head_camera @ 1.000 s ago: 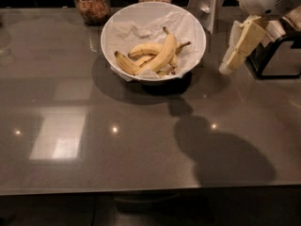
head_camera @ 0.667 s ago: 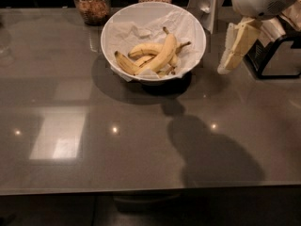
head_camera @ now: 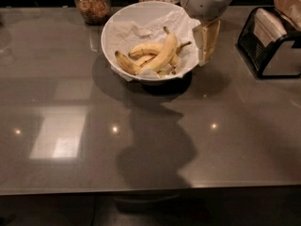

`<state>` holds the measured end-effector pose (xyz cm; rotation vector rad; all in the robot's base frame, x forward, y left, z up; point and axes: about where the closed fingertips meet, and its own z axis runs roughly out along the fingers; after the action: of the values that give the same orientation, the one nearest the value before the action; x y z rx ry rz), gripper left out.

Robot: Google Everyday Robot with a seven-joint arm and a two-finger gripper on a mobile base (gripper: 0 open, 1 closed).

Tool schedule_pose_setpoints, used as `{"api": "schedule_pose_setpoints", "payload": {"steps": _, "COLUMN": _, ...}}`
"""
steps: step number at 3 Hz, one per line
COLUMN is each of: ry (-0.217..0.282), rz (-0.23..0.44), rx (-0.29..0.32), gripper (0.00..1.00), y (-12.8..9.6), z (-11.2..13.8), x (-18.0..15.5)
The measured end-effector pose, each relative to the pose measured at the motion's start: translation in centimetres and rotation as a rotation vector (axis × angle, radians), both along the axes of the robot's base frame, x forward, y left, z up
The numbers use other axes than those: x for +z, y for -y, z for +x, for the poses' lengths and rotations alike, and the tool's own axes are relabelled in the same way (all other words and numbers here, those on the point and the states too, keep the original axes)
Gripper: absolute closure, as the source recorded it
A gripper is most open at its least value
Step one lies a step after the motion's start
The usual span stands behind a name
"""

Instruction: Pick banana from white bowl

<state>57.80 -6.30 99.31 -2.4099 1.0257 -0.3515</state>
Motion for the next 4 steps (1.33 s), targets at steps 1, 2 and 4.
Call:
{"api": "schedule_pose_setpoints", "payload": {"steps": 1, "ry": 0.020, "rz": -0.026, "rx": 0.025, "gripper": 0.00, "y": 0.1, "z": 0.1, "x": 0.1}}
{"api": "schedule_pose_setpoints", "payload": {"steps": 2, "ry": 0.020, "rz": -0.025, "rx": 0.025, "gripper": 0.00, "y": 0.1, "z": 0.1, "x": 0.1}}
{"api": "schedule_pose_setpoints", "payload": {"steps": 4, "ry": 0.108, "rz": -0.239, "rx": 0.188, "gripper": 0.10, "y": -2.0, "z": 2.1, "x": -0.9}}
